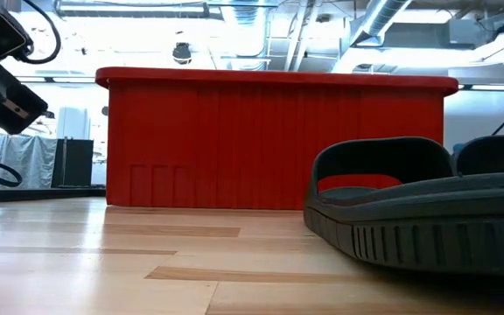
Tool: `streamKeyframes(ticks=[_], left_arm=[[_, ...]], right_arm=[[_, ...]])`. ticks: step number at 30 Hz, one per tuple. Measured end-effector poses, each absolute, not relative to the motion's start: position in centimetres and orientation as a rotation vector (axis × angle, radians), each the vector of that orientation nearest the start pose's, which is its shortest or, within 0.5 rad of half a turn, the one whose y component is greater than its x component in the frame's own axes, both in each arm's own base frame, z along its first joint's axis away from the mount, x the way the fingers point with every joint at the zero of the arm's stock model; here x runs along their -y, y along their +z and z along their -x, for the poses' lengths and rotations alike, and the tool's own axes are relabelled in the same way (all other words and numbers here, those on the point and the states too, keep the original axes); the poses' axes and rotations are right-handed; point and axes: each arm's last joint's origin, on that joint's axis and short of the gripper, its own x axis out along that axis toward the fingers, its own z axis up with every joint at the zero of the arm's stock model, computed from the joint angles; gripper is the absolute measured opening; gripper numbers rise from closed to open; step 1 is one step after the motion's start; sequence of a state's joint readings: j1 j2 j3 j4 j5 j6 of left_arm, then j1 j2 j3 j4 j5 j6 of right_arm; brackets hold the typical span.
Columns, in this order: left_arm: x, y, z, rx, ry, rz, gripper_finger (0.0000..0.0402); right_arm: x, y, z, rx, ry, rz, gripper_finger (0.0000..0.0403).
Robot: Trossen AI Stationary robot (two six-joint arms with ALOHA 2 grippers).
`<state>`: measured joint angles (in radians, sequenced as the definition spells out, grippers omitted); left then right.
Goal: Pick and place slides into bin
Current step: Put the black slides into the red box
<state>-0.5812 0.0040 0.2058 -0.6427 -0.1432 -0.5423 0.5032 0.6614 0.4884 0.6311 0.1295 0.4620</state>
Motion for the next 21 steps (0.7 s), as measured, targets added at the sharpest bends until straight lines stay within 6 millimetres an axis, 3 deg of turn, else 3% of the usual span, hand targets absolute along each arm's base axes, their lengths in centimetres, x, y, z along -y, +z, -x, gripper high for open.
streamKeyframes(ticks=[5, 13, 17, 21], left_arm=[[3.4, 16.7, -6.0, -0.561, -0.291, 0.349, 0.0081], [3.3, 16.2, -5.8, -0.611, -0.275, 0.327, 0.0081], [3.2, 16.0, -5.6, -0.638, -0.266, 0.315, 0.0081], [3.1, 15.8, -5.5, -0.661, -0.258, 0.305, 0.0081]], right_arm=[[-8.1, 35.4, -14.3, 0.348, 0.485, -0.459, 0.0118], [-10.8, 38.7, -16.8, -0.054, 0.427, -0.345, 0.0099], [-12.0, 40.1, -17.7, -0.195, 0.426, -0.358, 0.0097], [-13.1, 40.2, -18.2, -0.387, 0.392, -0.431, 0.0097]])
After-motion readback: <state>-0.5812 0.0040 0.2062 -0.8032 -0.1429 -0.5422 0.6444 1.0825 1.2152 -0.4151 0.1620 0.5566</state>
